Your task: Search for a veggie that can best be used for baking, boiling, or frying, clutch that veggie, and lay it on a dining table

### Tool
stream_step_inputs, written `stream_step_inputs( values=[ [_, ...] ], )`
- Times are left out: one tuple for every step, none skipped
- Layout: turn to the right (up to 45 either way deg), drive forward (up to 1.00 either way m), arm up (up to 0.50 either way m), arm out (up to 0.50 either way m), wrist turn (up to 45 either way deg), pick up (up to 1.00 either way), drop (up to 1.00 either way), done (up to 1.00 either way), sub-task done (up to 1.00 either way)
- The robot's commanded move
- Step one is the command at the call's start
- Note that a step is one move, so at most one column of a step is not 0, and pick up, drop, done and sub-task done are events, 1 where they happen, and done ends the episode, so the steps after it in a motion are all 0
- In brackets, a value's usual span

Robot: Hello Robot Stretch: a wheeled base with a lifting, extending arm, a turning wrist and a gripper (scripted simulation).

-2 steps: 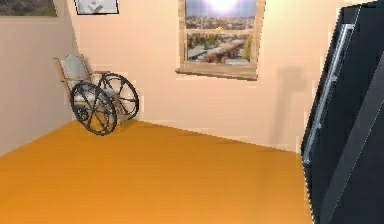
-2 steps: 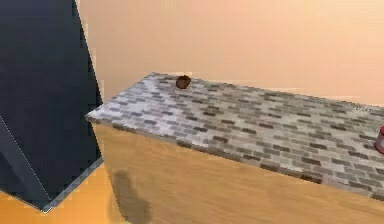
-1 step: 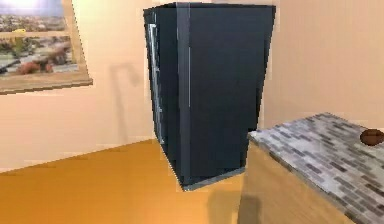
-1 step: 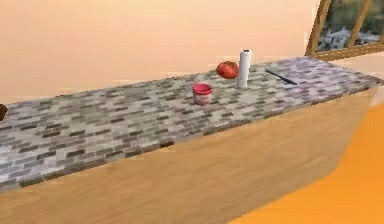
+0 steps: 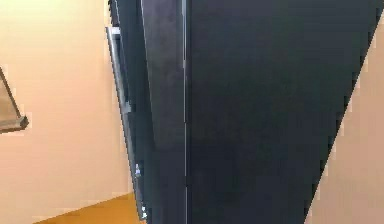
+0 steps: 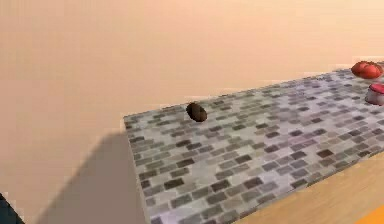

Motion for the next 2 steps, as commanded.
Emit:
stream_step_inputs(
  values=[
    [36.0,0.00,0.00,0.00,0.0,0.00,0.00,0.00,0.00],
    [0.0,0.45,0.00,0.00,0.0,0.00,0.00,0.00,0.00]
  ],
)
